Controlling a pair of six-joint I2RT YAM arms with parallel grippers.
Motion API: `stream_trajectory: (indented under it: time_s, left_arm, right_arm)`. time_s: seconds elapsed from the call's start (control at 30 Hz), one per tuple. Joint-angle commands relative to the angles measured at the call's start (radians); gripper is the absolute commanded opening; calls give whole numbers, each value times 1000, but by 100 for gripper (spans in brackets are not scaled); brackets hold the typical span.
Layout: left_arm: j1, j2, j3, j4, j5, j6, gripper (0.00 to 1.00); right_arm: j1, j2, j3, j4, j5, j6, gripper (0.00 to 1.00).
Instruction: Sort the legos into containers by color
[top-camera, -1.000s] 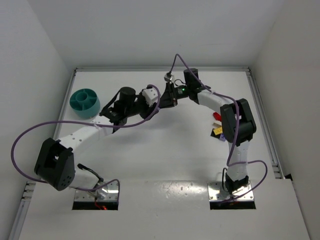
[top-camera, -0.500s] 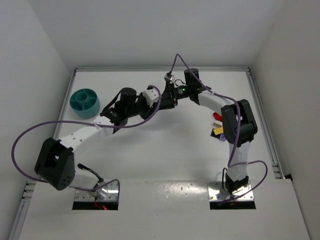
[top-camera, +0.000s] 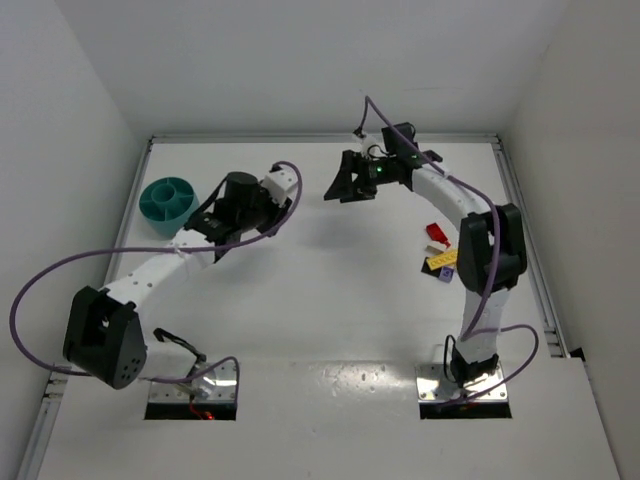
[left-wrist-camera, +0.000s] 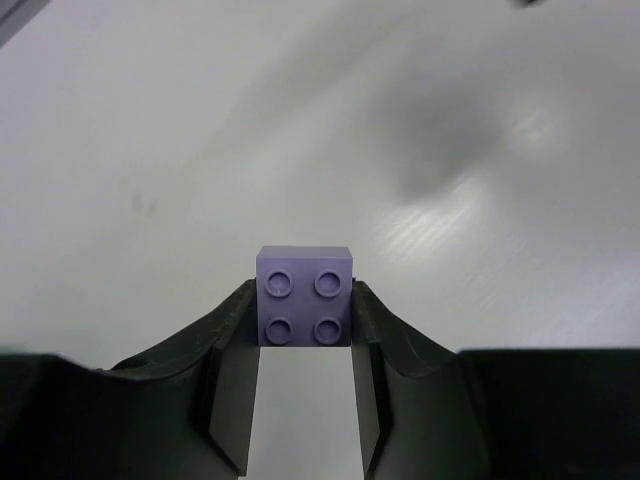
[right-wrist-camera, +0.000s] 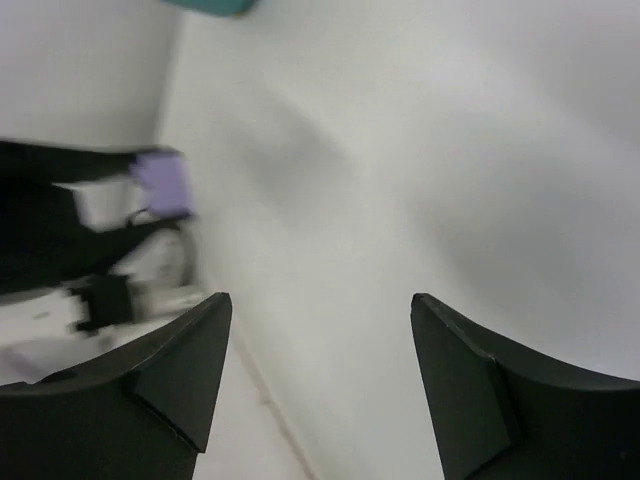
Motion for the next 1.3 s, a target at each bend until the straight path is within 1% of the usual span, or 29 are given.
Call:
stream_trajectory:
  time_s: [0.0, 0.03, 0.07, 0.1, 0.17, 0.2, 0.3, 0.33, 0.37, 0.43, 0.47, 0.63, 0.73, 0.83, 0.9, 1.03, 1.27]
  left_arm:
    - [110, -62, 76, -120, -161, -68, 13]
    - [135, -62, 86, -143, -241, -79, 12]
    - [202, -62, 107, -189, -257, -92, 12]
    - [237, -62, 107, -206, -266, -92, 12]
    - [305, -62, 120, -247, -266, -92, 12]
    - [365, -62, 141, -273, -266, -92, 12]
    - [491, 13, 213, -323, -266, -120, 12]
    - [521, 39, 239, -341, -229, -129, 12]
    - [581, 91, 291, -382, -209, -141, 12]
    - [626, 130, 328, -407, -148, -171, 12]
    - [647, 142, 350, -407, -148, -181, 12]
    - [666, 193, 359, -407, -135, -232, 12]
    - [675, 213, 368, -407, -135, -263, 6]
    - [663, 213, 359, -392, -120, -281, 6]
    - [647, 213, 350, -383, -139, -290, 6]
    - [647, 213, 350, -361, -191, -300, 10]
    - [647, 242, 341, -343, -235, -290, 10]
  right_arm:
    - [-6, -127, 33, -205, 397, -252, 73]
    - [-6, -138, 24, -205, 422, -278, 74]
    - [-15, -147, 24, -227, 474, -321, 74]
    - [-15, -147, 24, -237, 499, -321, 74]
    - [-15, -191, -37, -219, 539, -333, 74]
    - [-15, -205, -74, -190, 551, -344, 74]
    - [-15, -227, -88, -180, 582, -356, 74]
    - [-15, -227, -88, -180, 582, -356, 74]
    - [-15, -227, -88, -180, 582, -356, 74]
    - [-15, -218, -77, -192, 573, -356, 74]
    - [-15, -217, -67, -201, 573, -356, 74]
    - [-15, -208, -48, -212, 562, -356, 74]
    - [-15, -199, -39, -212, 562, -356, 74]
    - [-15, -188, -30, -221, 553, -356, 74]
    - [-15, -178, -10, -231, 553, -356, 74]
    - [-15, -178, -10, -231, 544, -356, 74]
    - [-15, -178, -10, -231, 544, -356, 74]
